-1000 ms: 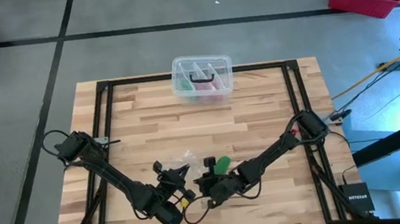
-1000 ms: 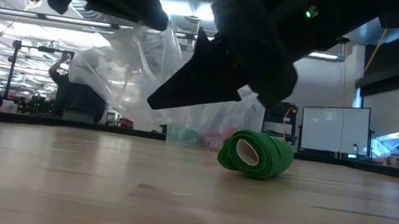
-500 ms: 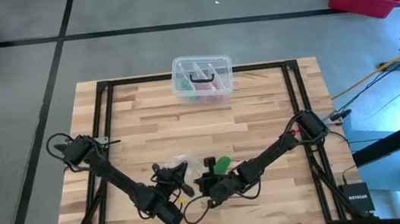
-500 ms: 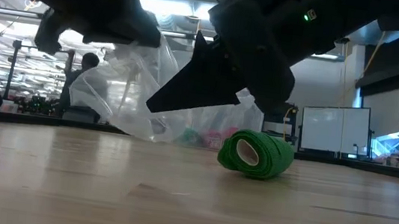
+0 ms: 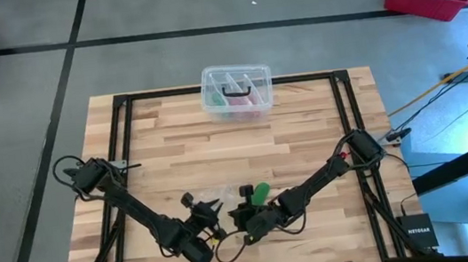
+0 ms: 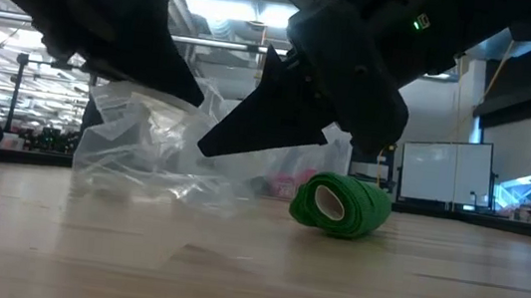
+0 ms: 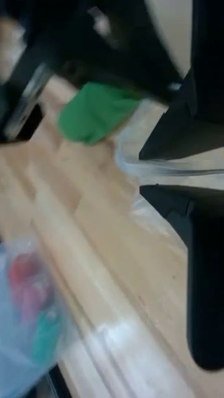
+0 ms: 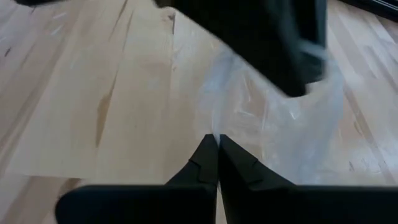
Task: Roll bandage
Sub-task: Open the transparent zip lock bag
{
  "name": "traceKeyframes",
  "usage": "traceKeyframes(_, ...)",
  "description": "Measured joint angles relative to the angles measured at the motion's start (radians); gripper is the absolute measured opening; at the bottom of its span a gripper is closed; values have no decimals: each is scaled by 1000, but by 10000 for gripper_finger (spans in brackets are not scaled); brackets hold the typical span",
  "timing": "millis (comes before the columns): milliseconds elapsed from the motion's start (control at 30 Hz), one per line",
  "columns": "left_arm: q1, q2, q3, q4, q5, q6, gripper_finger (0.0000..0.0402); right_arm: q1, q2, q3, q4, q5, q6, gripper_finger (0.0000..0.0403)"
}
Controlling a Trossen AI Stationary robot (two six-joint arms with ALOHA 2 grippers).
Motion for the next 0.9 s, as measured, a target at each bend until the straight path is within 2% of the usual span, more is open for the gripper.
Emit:
traceKeyframes(233,-3,-36,53,2,167,248,95,0,0,0,1,0,5,5)
traceKeyframes(500,9,-65,92,6,199,539,98,0,0,0,0,-6,4,5)
traceKeyframes(667,39,-65,93,4,243,610,98,0,0,0,0,-8,3,5)
traceKeyframes(800,70,-62,93,6,355,641,98,0,0,0,-1,-8,3,5)
traceKeyframes(900,86,-61,93,5,360,648,98,0,0,0,0,-8,3,5)
